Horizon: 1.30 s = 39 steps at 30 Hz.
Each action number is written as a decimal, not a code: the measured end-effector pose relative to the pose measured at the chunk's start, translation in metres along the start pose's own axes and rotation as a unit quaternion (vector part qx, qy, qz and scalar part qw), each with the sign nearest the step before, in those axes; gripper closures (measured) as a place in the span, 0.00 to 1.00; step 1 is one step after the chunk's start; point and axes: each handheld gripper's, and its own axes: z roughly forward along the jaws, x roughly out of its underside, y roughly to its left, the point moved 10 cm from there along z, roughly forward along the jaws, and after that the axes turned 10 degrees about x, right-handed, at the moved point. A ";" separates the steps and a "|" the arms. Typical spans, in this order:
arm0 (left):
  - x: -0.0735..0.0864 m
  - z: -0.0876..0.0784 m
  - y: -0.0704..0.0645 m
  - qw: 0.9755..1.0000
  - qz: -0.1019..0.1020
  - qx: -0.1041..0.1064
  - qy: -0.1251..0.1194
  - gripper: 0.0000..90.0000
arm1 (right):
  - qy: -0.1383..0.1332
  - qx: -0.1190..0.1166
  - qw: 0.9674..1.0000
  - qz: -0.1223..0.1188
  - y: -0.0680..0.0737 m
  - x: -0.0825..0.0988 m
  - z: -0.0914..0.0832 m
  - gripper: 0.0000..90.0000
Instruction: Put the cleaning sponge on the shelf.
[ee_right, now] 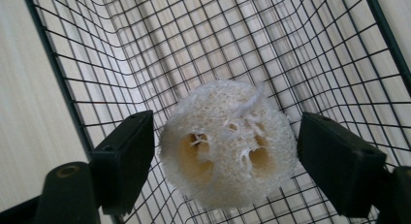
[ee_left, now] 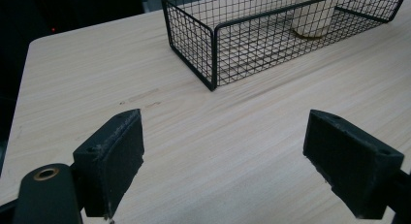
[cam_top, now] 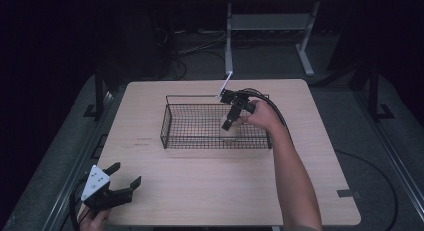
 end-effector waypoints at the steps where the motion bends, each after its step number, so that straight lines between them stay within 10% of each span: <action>1: 0.000 0.000 0.000 1.000 0.000 0.000 0.000 0.15 | 0.000 0.001 1.000 0.000 0.000 0.000 -0.001 0.22; 39: 0.000 0.001 -0.002 1.000 0.000 0.002 0.001 0.15 | -0.038 0.007 0.999 -0.014 0.015 0.010 -0.059 0.19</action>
